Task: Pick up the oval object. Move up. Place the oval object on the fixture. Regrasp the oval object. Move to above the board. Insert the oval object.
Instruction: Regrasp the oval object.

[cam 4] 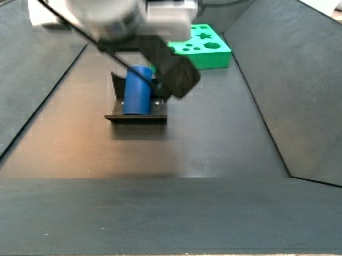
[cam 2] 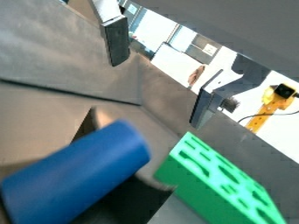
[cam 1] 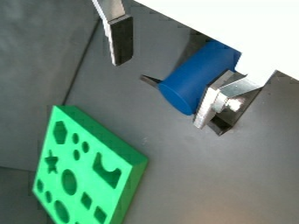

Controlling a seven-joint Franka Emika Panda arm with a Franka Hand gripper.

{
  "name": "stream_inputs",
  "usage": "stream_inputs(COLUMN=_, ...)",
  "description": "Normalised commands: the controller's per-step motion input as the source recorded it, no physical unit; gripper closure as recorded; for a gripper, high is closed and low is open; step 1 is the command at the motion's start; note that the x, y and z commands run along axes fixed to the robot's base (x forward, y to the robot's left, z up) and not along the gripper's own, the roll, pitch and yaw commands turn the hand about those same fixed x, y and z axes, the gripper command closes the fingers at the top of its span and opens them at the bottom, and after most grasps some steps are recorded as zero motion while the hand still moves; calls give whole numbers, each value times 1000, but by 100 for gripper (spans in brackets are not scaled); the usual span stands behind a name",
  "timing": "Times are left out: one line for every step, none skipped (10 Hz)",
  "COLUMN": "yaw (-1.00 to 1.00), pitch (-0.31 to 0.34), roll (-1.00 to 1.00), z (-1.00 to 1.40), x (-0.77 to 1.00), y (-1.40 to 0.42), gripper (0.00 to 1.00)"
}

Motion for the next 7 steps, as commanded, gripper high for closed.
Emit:
stream_inputs(yaw=31, pitch=51, roll=1000, z=1000, x=-117, y=-794, gripper=0)
stream_inputs(yaw=29, pitch=46, roll=1000, z=838, x=-111, y=-777, gripper=0)
stream_inputs(yaw=29, pitch=39, roll=1000, z=740, x=-115, y=-701, gripper=0)
stream_inputs(yaw=27, pitch=28, roll=1000, z=485, x=-125, y=-509, gripper=0)
stream_inputs(yaw=27, pitch=24, roll=1000, z=277, x=-106, y=-357, gripper=0)
stream_inputs(yaw=27, pitch=20, roll=1000, z=36, x=-60, y=-138, gripper=0)
stream_inputs(yaw=27, pitch=21, roll=1000, z=20, x=-37, y=-41, gripper=0)
